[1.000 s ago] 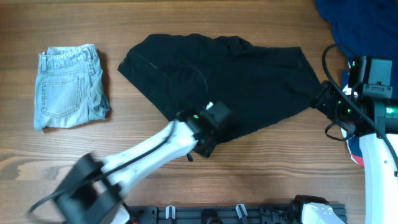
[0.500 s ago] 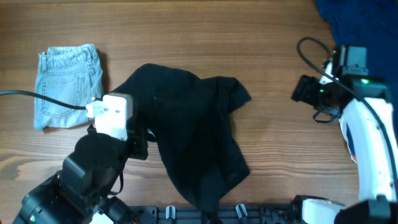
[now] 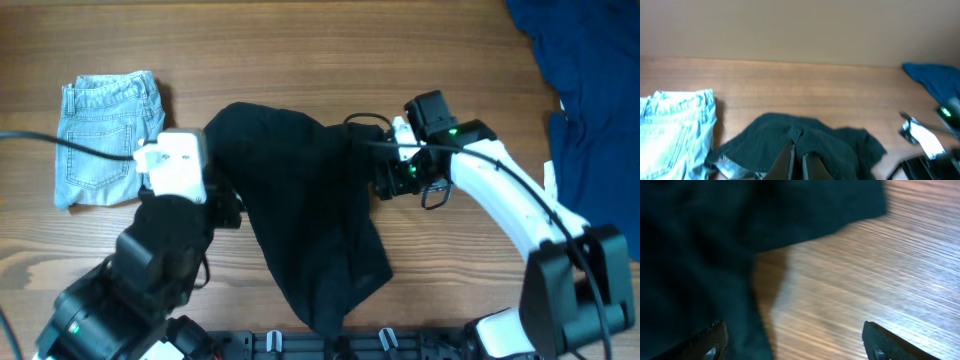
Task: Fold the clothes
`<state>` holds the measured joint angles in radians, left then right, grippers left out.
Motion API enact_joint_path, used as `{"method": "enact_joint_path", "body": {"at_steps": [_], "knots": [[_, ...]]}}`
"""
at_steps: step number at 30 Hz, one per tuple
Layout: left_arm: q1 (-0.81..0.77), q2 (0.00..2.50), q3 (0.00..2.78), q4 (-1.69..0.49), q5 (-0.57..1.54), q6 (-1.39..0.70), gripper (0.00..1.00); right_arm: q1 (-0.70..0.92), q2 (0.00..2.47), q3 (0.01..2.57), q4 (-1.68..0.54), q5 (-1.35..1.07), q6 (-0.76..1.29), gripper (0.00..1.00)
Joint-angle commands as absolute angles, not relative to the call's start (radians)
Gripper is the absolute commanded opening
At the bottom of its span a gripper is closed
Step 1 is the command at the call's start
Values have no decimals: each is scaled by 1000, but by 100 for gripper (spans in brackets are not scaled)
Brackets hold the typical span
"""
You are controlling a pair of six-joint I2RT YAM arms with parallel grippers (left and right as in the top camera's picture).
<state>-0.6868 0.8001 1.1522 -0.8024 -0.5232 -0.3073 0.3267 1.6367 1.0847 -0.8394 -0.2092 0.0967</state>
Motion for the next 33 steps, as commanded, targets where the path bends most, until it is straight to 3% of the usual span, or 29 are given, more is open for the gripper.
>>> {"method": "enact_joint_path", "body": {"at_steps": [1,9,15,17,21,27,33], "knots": [[-680,909,1165,-674,-635,-318,4,385,1511,1081,-847,-234,160,88],[-596,1381,1165,-75,-633,-319,4,449,1488,1080,-873,-265,210,88],[-531,1443,1166,212,-631,-323,4,449,1488,1080,-863,-250,228,88],[-526,1443,1168,297,-597,-323,4,448,1488,1080,-830,-137,390,89],[-522,1443,1193,299,-587,-321,4,494,1490,1078,-703,-340,157,89],[-490,1443,1193,281,-600,-319,4,612,1564,975,-440,-338,371,89],[-490,1442,1193,278,-600,-319,4,730,1776,942,-200,-337,426,87]]}}
